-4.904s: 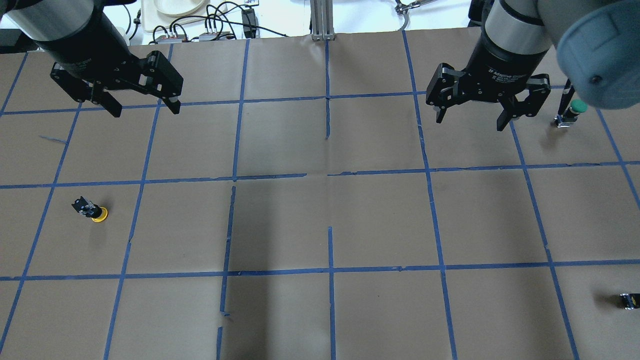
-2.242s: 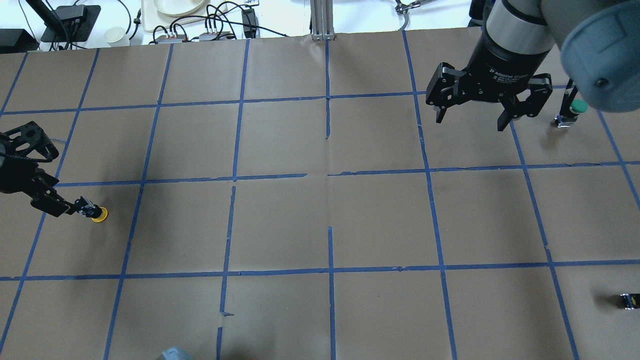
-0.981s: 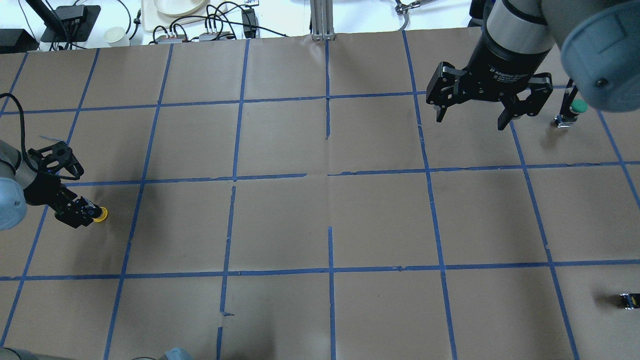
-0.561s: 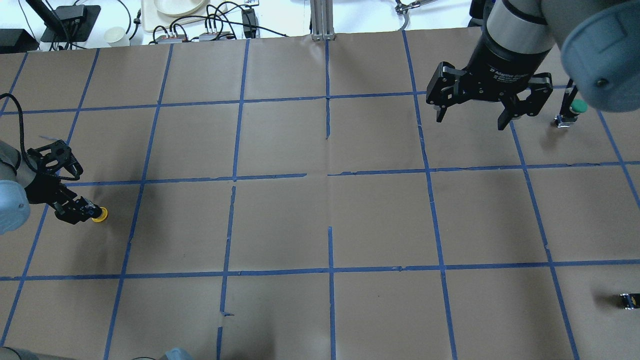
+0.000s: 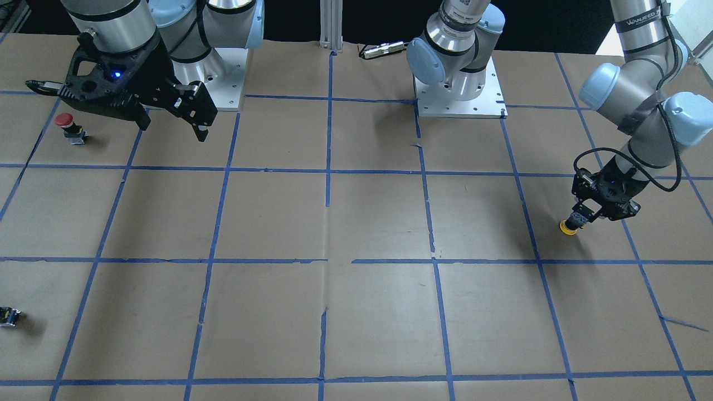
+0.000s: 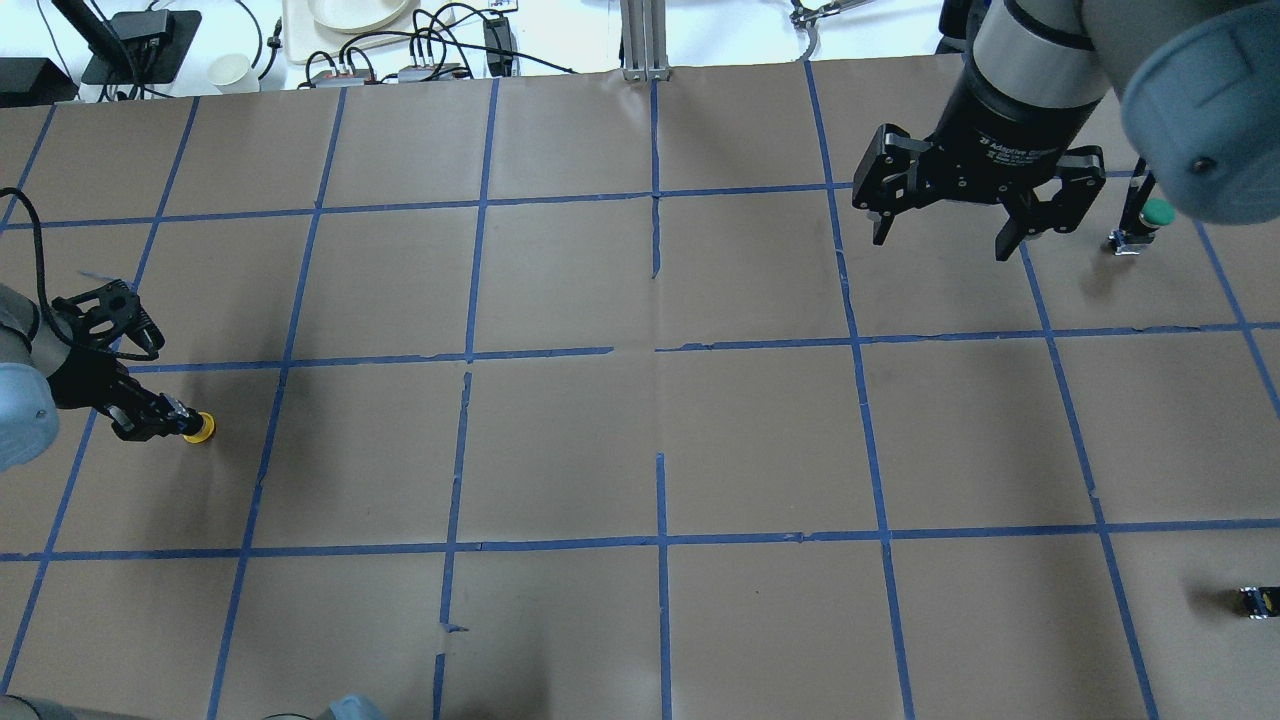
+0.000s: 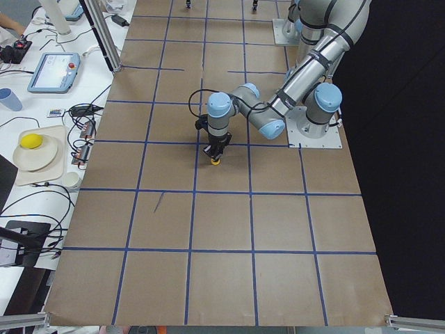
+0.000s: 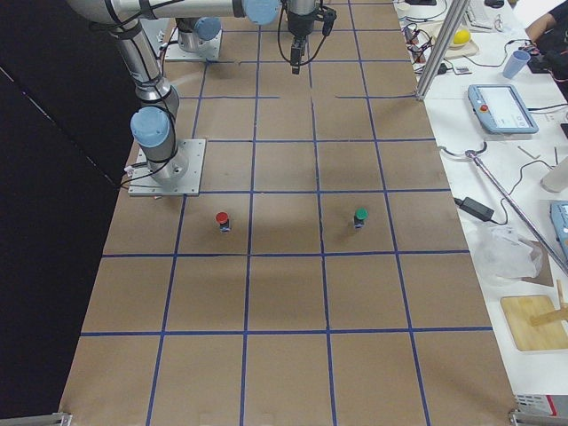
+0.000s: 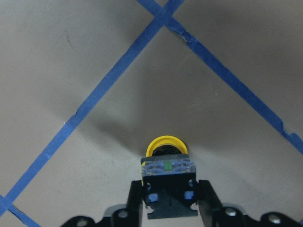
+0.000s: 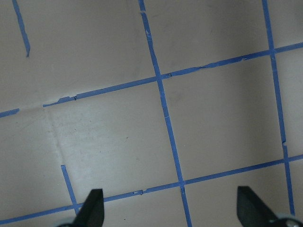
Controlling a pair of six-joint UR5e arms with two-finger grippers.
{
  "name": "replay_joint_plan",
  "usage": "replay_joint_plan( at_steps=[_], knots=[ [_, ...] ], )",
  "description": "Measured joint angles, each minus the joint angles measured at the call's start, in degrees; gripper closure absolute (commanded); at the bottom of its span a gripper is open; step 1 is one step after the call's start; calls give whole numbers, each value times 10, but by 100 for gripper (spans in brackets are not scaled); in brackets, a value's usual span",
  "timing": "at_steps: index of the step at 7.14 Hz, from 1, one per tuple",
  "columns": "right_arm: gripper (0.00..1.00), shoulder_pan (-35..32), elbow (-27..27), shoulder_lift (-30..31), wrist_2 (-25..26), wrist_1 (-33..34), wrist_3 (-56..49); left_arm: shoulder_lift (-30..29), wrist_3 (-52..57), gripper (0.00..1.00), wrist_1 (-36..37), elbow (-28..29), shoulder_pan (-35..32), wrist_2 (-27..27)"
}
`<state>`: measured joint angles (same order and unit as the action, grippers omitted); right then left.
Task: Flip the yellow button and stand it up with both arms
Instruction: 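Lift the yellow button with the left gripper and raise it high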
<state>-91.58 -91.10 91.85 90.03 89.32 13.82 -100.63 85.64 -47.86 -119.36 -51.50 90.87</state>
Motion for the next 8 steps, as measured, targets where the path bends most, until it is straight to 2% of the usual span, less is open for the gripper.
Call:
replay_joint_plan(
  at_steps=[2, 4, 6, 7, 8],
  knots=[
    [0, 0, 0, 0, 0, 0, 0, 14, 2, 74, -13, 4, 0, 1],
    [0, 1, 0, -2, 0, 7, 1, 43, -7, 76, -84, 21, -7, -28],
    [0, 10, 0, -6, -3, 18, 6, 66, -73, 76, -215, 64, -16, -111],
    [0, 24, 2, -7, -22, 17, 20, 73, -127, 76, -281, 86, -19, -173],
    [0, 38, 3, -7, -61, 11, 47, 77, -190, 76, -332, 107, -30, -228]
  ],
)
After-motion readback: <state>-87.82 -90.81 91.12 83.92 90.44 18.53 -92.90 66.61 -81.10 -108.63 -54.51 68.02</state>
